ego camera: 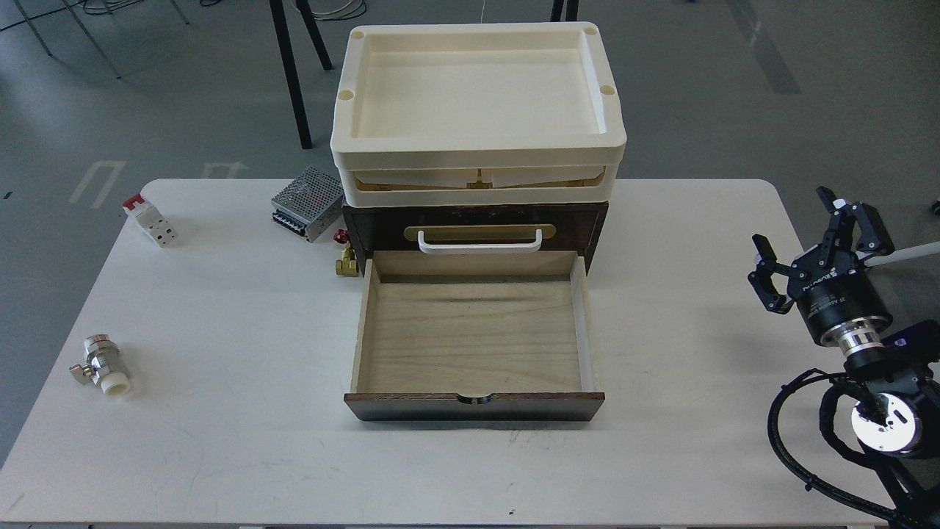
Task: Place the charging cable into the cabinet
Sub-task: 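Lift the cable and brick with the left gripper toward the open drawer, then lower the held cable into the open drawer and release it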
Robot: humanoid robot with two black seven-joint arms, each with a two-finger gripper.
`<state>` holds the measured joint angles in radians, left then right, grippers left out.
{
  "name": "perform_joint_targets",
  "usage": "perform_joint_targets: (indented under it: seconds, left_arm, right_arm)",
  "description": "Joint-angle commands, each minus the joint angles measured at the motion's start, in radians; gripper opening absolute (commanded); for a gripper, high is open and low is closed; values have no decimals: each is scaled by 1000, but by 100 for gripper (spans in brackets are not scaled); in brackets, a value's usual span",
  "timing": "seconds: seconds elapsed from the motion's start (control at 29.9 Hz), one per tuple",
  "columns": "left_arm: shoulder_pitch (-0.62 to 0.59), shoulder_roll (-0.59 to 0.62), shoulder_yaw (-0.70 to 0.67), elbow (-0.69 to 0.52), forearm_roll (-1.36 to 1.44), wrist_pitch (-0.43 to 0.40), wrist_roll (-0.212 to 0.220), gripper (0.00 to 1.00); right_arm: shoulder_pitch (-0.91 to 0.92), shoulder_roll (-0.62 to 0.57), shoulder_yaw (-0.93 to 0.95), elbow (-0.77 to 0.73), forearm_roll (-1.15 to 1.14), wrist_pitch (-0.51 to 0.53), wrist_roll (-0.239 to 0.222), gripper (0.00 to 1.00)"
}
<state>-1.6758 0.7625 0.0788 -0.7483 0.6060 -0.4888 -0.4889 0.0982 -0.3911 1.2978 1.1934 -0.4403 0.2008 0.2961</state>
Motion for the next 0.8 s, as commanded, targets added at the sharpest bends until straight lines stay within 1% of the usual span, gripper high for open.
perform_joint_targets:
  seconds: [0.0, 0.07, 0.17, 0.27, 0.43, 0.64, 0.77]
  left_arm:
    - [-9, 14, -42, -282, 214, 0, 0, 6]
    - [1, 24, -71, -424, 323, 0, 0, 6]
    - [31, 26, -82, -595, 382, 0, 0, 6]
    - [67, 5, -82, -684, 403, 0, 0, 6]
    - [174, -89, -80, -697, 514, 0, 0, 6]
    - [310, -160, -71, -684, 598, 0, 0, 6]
    - [404, -199, -74, -651, 682, 50, 0, 6]
  right_arm:
    - [0, 0, 0, 0, 0, 0, 0, 99]
    - [0, 0, 0, 0, 0, 0, 0, 99]
    - [0, 0, 0, 0, 0, 0, 0, 99]
    - [0, 0, 1, 0, 0, 0, 0, 99]
    - [0, 0, 1, 0, 0, 0, 1, 99]
    - [0, 0, 1, 0, 0, 0, 0, 99]
    - [0, 0, 1, 0, 0, 0, 0, 99]
